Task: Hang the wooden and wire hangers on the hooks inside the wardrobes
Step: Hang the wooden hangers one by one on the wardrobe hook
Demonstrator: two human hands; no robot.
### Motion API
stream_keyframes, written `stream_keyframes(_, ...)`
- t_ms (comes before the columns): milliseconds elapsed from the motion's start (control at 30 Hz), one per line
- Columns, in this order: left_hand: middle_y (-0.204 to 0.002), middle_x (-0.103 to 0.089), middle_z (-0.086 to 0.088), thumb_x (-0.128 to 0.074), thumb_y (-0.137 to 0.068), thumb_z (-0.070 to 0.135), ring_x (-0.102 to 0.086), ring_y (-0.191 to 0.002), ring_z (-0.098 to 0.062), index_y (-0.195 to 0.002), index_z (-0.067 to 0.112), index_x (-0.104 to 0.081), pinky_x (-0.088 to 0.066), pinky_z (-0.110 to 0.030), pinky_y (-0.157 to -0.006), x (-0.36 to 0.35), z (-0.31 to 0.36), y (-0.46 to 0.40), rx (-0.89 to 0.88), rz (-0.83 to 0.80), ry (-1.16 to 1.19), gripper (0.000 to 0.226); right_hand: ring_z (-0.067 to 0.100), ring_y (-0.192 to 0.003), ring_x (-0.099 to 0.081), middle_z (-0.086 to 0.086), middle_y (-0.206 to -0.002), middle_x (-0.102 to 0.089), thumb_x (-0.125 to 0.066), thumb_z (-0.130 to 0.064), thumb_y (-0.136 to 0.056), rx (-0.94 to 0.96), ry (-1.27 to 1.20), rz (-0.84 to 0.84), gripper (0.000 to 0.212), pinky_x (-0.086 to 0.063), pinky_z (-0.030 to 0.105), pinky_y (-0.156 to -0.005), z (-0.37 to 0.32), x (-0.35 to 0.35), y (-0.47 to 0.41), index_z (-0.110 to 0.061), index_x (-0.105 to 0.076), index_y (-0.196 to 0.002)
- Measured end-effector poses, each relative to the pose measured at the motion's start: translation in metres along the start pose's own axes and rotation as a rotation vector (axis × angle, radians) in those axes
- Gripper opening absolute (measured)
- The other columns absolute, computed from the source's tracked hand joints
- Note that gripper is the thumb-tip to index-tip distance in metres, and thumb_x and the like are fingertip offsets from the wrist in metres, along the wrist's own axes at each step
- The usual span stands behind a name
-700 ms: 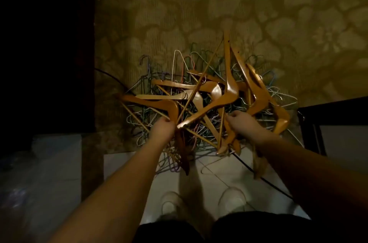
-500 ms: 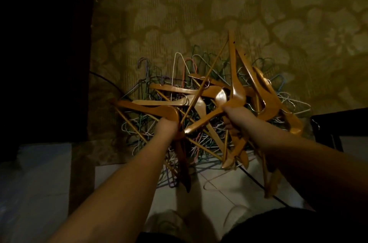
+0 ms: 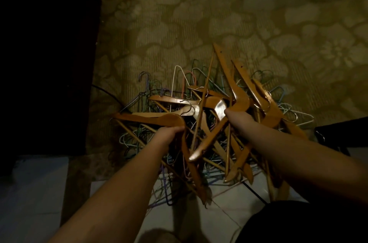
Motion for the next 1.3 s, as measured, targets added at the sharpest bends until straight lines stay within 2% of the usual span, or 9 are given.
stream_keyframes(200,-0.087,-0.071,-0.009,-0.062,-0.092,0.026,-0.068,-0.089,-0.028,-0.103,0.005,-0.068,-0.052,-0.043,-0.087,-0.006,0.020,0.023,-0.034,-0.133,0.152,0.024,0.031,-0.091,-0.066,0.010,-0.101,-0.070,-0.063,-0.037,-0.087,0.104,-0.116,0.071,0.032,-0.053,0.040,-0.090,-0.007,0.029,0.009,-0.008,-0.068,-0.100)
stream_keyframes(367,-0.113,-0.068,-0.017,-0.065,-0.090,0.030,-0.067,-0.101,-0.033,-0.115,0.004,-0.064,-0.054,-0.047,-0.093,-0.003,0.064,0.046,-0.164,-0.103,0.394,0.037,0.017,-0.070,-0.063,0.011,-0.090,-0.066,-0.055,-0.022,-0.098,0.285,-0.287,-0.020,0.017,-0.052,0.029,-0.059,-0.032,0.042,0.036,-0.008,-0.059,-0.107)
stream_keyframes(467,-0.091,-0.065,-0.010,-0.068,-0.087,0.034,-0.065,-0.071,-0.021,-0.113,0.004,-0.062,-0.059,-0.035,-0.068,-0.006,0.091,0.062,-0.197,-0.106,0.457,0.040,0.017,-0.070,-0.063,0.006,-0.089,-0.067,-0.055,-0.028,-0.099,0.422,-0.237,-0.060,0.019,-0.049,0.028,-0.058,-0.054,0.047,0.065,-0.014,-0.055,-0.111)
stream_keyframes(700,-0.104,-0.069,-0.013,-0.066,-0.090,0.029,-0.070,-0.088,-0.027,-0.119,0.005,-0.061,-0.058,-0.035,-0.063,-0.038,0.123,0.087,-0.294,-0.263,0.472,0.037,0.020,-0.090,-0.066,0.008,-0.104,-0.067,-0.060,-0.029,-0.096,0.534,-0.296,-0.214,0.037,-0.054,0.036,-0.076,-0.083,0.018,0.110,-0.011,-0.047,-0.125)
stream_keyframes(833,-0.108,-0.071,-0.015,-0.069,-0.088,0.021,-0.072,-0.091,-0.029,-0.129,0.007,-0.056,-0.059,-0.038,-0.063,-0.065,0.124,0.088,-0.297,-0.306,0.522,0.045,0.014,-0.087,-0.065,0.000,-0.106,-0.065,-0.048,-0.032,-0.101,0.598,-0.024,-0.263,0.027,-0.049,0.024,-0.064,-0.081,0.007,0.125,-0.024,-0.046,-0.128)
stream_keyframes(933,-0.095,-0.069,-0.014,-0.072,-0.082,0.011,-0.072,-0.079,-0.028,-0.135,0.003,-0.050,-0.059,-0.040,-0.061,-0.067,0.121,0.081,-0.286,-0.260,0.488,0.058,0.015,-0.114,-0.053,0.001,-0.134,-0.050,-0.045,-0.033,-0.102,0.720,0.270,-0.179,0.036,-0.048,0.030,-0.093,-0.081,0.016,0.118,-0.020,-0.052,-0.135)
stream_keyframes(1000,-0.092,-0.068,-0.014,-0.072,-0.081,0.011,-0.071,-0.076,-0.029,-0.137,0.003,-0.046,-0.059,-0.040,-0.061,-0.063,0.121,0.079,-0.258,-0.271,0.478,0.062,0.015,-0.117,-0.049,-0.003,-0.133,-0.047,-0.045,-0.039,-0.101,0.688,0.373,-0.163,0.037,-0.044,0.036,-0.100,-0.076,0.037,0.106,-0.021,-0.058,-0.131)
stream_keyframes(1133,-0.082,-0.066,-0.013,-0.070,-0.084,0.011,-0.069,-0.067,-0.024,-0.137,0.002,-0.046,-0.059,-0.034,-0.059,-0.059,0.122,0.079,-0.263,-0.304,0.470,0.059,0.017,-0.084,-0.063,0.005,-0.100,-0.067,-0.051,-0.039,-0.098,0.373,0.380,0.078,0.031,-0.053,0.034,-0.073,-0.014,0.108,0.045,-0.014,-0.065,-0.110)
stream_keyframes(1300,-0.081,-0.069,-0.011,-0.068,-0.087,0.013,-0.069,-0.066,-0.023,-0.134,0.001,-0.048,-0.059,-0.033,-0.061,-0.064,0.113,0.075,-0.273,-0.313,0.370,0.053,0.036,-0.130,-0.041,0.016,-0.139,-0.043,-0.061,-0.069,-0.078,0.008,0.507,0.328,0.079,-0.040,0.051,-0.105,0.082,0.140,0.005,-0.014,-0.047,-0.133)
Point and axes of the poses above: each hand's wrist, its own y-axis away from the middle knuckle, its own x-axis out of the back of the hand, z = x × y, the point moved 4 cm from there along -y, towards the middle knuckle
